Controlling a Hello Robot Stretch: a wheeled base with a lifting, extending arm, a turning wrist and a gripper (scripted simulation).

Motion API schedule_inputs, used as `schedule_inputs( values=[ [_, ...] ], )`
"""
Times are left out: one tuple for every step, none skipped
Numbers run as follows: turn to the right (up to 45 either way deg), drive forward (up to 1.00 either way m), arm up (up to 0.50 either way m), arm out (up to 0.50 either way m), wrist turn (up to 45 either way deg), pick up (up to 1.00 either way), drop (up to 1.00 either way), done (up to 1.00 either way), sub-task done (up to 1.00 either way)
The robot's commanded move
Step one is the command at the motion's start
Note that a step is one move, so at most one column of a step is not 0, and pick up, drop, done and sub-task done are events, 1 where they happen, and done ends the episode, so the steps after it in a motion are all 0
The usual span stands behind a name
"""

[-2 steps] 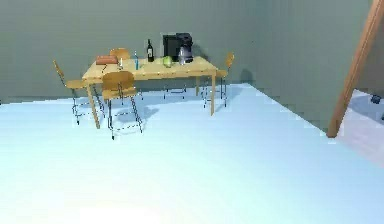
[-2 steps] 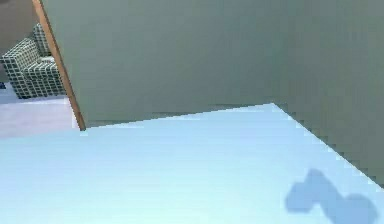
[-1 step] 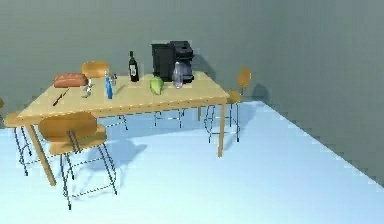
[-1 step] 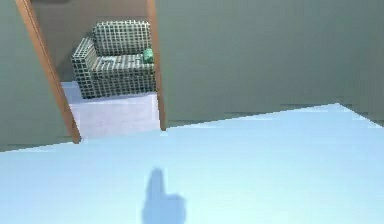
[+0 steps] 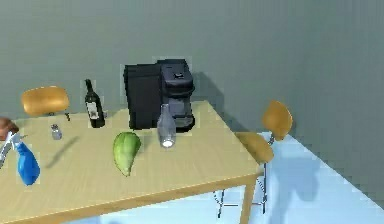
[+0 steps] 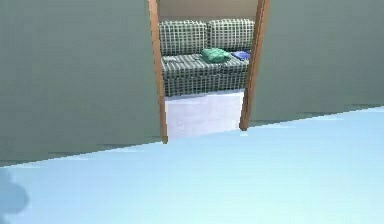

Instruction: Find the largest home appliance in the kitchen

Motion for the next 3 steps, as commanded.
schedule_inputs(
  values=[
    [-24.0, 0.00, 0.00, 0.00, 0.0, 0.00, 0.00, 0.00, 0.00],
    [0.0, 0.10, 0.00, 0.00, 0.0, 0.00, 0.00, 0.00, 0.00],
    [-45.0, 0.00, 0.00, 0.00, 0.0, 0.00, 0.00, 0.00, 0.00]
  ],
)
